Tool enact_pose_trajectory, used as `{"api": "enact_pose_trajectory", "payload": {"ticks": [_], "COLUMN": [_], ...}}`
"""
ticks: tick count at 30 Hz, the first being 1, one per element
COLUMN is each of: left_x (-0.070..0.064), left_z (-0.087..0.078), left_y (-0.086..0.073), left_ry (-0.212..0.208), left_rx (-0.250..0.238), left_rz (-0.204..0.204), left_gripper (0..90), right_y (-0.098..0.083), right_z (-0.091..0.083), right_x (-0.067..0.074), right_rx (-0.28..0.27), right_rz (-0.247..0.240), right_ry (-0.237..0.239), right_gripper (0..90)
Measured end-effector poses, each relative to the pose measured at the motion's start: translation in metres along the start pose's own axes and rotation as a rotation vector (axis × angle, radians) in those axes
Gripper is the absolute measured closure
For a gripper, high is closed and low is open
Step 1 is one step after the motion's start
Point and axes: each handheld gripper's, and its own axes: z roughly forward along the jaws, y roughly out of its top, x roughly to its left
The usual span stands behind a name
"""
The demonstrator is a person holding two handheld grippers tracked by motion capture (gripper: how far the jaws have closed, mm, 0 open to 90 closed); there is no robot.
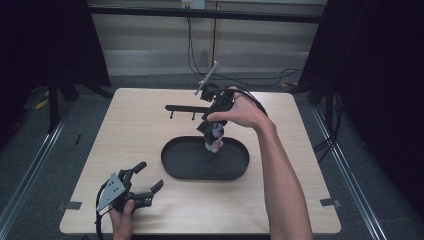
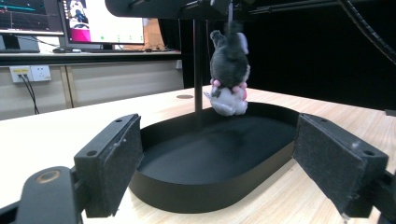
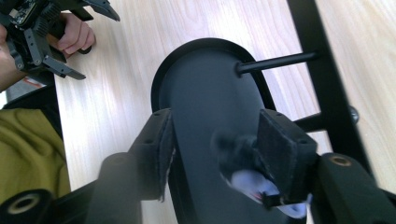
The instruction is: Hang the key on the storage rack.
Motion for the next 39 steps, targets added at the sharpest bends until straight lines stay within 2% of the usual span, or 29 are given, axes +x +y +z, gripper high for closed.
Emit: {"api": "enact_pose_trajectory", "payload": {"ticks": [3,5,6,10,11,12,14,16,17,18,19,21,22,23,24,25,26,27,28,29,30,31,32,33,34,35,36,37,39], "left_x": [0.000,0.000,0.000,0.000,0.000,0.000,0.000,0.000,0.000,0.000,0.000,0.000,0.000,0.000,0.000,0.000,0.000,0.000,0.000,0.000,0.000,0.000,0.000,0.000,0.000,0.000,0.000,0.000,0.000], "left_z": [0.000,0.000,0.000,0.000,0.000,0.000,0.000,0.000,0.000,0.000,0.000,0.000,0.000,0.000,0.000,0.000,0.000,0.000,0.000,0.000,0.000,0.000,0.000,0.000,0.000,0.000,0.000,0.000,0.000], "left_y": [0.000,0.000,0.000,0.000,0.000,0.000,0.000,0.000,0.000,0.000,0.000,0.000,0.000,0.000,0.000,0.000,0.000,0.000,0.000,0.000,0.000,0.000,0.000,0.000,0.000,0.000,0.000,0.000,0.000], "left_ry": [-0.001,0.001,0.001,0.001,0.001,0.001,0.001,-0.003,-0.001,-0.001,0.001,0.002,0.000,-0.001,-0.001,-0.001,-0.001,-0.001,-0.001,0.002,0.002,0.001,0.001,-0.001,-0.001,0.001,0.001,0.002,0.001], "left_rx": [-0.002,-0.002,-0.002,-0.002,-0.002,-0.001,0.002,0.002,0.004,0.004,0.004,0.004,0.004,0.004,0.004,0.004,0.004,0.004,0.004,0.002,0.002,0.002,0.002,0.004,0.004,0.004,0.004,0.003,0.002], "left_rz": [-0.003,-0.001,-0.001,-0.001,-0.001,-0.001,0.001,-0.001,0.001,0.001,0.001,0.003,0.002,0.002,0.002,0.002,0.002,0.002,0.002,0.001,0.001,0.001,0.001,0.002,0.002,0.004,0.004,0.001,0.001], "left_gripper": [15.6,15.6,15.6,15.6,15.6,15.6,15.6,15.6,15.6,15.6,15.6,15.6,15.6,15.6,15.6,15.6,15.6,15.6,15.6,15.6,15.6,15.6,15.6,15.6,15.6,15.6,15.6,15.6,15.6], "right_y": [-0.007,-0.014,-0.014,-0.027,-0.027,-0.035,-0.039,-0.049,-0.058,-0.058,-0.069,-0.074,-0.080,-0.087,-0.092,-0.103,-0.103,-0.113,-0.113,-0.123,-0.123,-0.135,-0.135,-0.144,-0.144,-0.156,-0.156,-0.164,-0.168], "right_z": [0.000,0.000,0.000,0.000,0.000,0.004,0.006,0.011,0.014,0.014,0.018,0.019,0.021,0.024,0.026,0.033,0.033,0.041,0.041,0.047,0.047,0.055,0.055,0.059,0.059,0.065,0.065,0.070,0.072], "right_x": [0.010,0.017,0.017,0.029,0.029,0.034,0.035,0.039,0.044,0.044,0.049,0.051,0.052,0.054,0.056,0.058,0.058,0.062,0.062,0.064,0.064,0.067,0.067,0.071,0.071,0.077,0.077,0.081,0.082], "right_rx": [-0.032,-0.089,-0.089,-0.160,-0.160,-0.170,-0.167,-0.174,-0.191,-0.191,-0.223,-0.244,-0.273,-0.290,-0.290,-0.294,-0.294,-0.306,-0.306,-0.310,-0.310,-0.349,-0.349,-0.392,-0.392,-0.414,-0.414,-0.391,-0.393], "right_rz": [-0.006,-0.012,-0.012,-0.016,-0.016,0.007,0.011,0.020,0.021,0.021,0.022,0.027,0.033,0.038,0.047,0.085,0.085,0.096,0.096,0.129,0.129,0.160,0.160,0.175,0.175,0.162,0.162,0.188,0.198], "right_ry": [0.001,0.004,0.004,-0.025,-0.025,-0.064,-0.065,-0.075,-0.073,-0.073,-0.098,-0.094,-0.092,-0.110,-0.118,-0.120,-0.120,-0.157,-0.157,-0.160,-0.160,-0.172,-0.172,-0.178,-0.178,-0.203,-0.203,-0.231,-0.234], "right_gripper": [42.7,39.5,39.5,37.8,37.8,34.7,34.7,34.5,33.4,33.4,30.6,30.4,29.9,28.6,26.8,21.2,21.2,21.8,21.8,18.1,18.1,15.7,15.7,14.6,14.6,14.1,14.1,14.2,14.2]}}
